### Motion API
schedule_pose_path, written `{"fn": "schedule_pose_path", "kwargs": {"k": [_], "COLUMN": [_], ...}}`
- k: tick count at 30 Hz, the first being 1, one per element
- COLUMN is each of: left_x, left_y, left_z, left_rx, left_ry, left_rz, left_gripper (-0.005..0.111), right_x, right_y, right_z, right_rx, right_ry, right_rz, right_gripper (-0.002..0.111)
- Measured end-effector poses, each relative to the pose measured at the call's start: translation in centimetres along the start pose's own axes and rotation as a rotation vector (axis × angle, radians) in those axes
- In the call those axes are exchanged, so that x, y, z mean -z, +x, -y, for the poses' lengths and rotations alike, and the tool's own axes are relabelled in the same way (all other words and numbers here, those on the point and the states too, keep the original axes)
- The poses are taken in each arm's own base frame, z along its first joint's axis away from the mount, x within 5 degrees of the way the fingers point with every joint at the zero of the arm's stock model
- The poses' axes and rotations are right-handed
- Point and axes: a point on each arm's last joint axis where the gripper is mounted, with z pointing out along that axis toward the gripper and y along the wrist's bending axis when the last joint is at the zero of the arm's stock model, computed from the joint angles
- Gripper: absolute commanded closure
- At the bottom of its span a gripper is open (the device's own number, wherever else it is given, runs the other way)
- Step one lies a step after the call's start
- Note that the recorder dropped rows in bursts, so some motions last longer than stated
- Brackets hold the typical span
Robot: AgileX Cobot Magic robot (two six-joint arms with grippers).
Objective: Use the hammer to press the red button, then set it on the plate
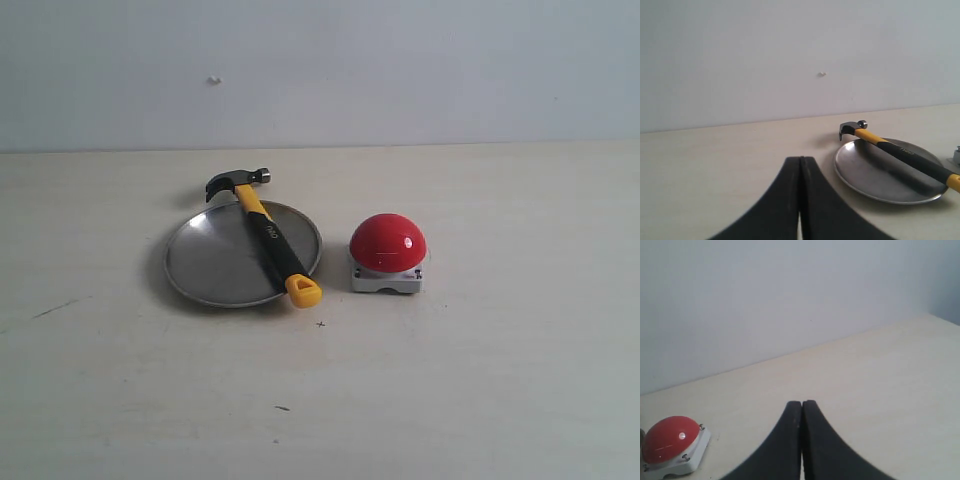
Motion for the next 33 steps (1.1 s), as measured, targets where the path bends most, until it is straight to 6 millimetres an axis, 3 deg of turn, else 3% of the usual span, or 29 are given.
{"fn": "schedule_pose_path", "kwargs": {"k": [9, 16, 33], "left_x": [0.00, 0.00, 0.00], "left_y": [0.00, 0.00, 0.00], "left_z": [0.00, 0.00, 0.00], "left_rx": [0.000, 0.000, 0.000], "left_ry": [0.000, 0.000, 0.000], "left_rz": [0.000, 0.000, 0.000], "left_gripper": [0.107, 0.107, 0.107], "right_x": [0.01, 0.02, 0.02], "right_y": [-0.30, -0.07, 0.12], "right_z": [-0.23, -0.65, -0.65], "right_rx": [-0.133, 0.082, 0.108], "right_ry": [-0.027, -0.070, -0.072], "right_rz": [0.031, 0.011, -0.009], "right_gripper": [0.108, 0.108, 0.108]}}
